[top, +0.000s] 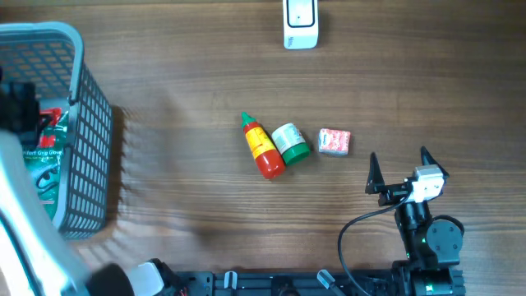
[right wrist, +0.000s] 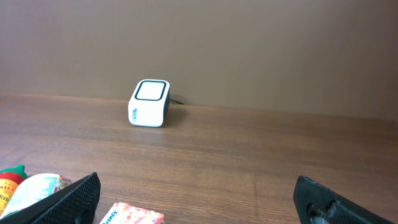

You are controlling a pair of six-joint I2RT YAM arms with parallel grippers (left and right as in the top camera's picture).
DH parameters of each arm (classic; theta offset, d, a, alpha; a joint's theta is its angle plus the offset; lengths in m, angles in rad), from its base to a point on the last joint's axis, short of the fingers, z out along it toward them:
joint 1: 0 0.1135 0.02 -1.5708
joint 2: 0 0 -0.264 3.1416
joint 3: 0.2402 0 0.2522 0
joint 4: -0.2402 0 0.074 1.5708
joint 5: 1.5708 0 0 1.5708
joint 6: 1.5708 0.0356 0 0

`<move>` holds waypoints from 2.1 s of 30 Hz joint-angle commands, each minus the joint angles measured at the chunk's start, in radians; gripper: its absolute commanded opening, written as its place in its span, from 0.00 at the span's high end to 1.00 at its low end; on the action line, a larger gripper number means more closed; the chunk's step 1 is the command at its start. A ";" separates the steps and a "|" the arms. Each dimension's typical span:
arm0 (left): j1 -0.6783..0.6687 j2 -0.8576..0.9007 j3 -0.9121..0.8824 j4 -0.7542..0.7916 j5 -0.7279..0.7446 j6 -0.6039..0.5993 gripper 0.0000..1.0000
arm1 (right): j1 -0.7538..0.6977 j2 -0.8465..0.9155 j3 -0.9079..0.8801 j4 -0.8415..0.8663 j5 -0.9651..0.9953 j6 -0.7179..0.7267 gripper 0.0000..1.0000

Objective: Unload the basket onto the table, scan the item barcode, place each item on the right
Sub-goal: 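Move the left gripper back into the basket toward remaining items, then lift the red Nescafe 3in1 stick out and lay it beside the sauce bottle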

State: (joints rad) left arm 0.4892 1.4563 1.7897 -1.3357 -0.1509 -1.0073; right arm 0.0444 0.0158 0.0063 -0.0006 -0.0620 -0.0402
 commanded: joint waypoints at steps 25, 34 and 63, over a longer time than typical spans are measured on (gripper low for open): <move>-0.566 -0.259 -0.006 0.007 0.341 0.327 0.96 | 0.004 -0.002 -0.001 0.002 0.003 -0.012 0.00; -0.932 -0.061 -0.200 -0.008 0.146 0.307 0.96 | 0.004 -0.002 -0.001 0.002 0.003 -0.012 0.00; -1.077 0.067 -0.582 0.378 0.130 0.335 0.22 | 0.004 -0.002 -0.001 0.002 0.003 -0.012 0.00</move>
State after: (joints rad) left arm -0.5873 1.5246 1.1007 -0.9070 -0.0139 -0.7353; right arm 0.0444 0.0158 0.0063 -0.0010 -0.0620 -0.0402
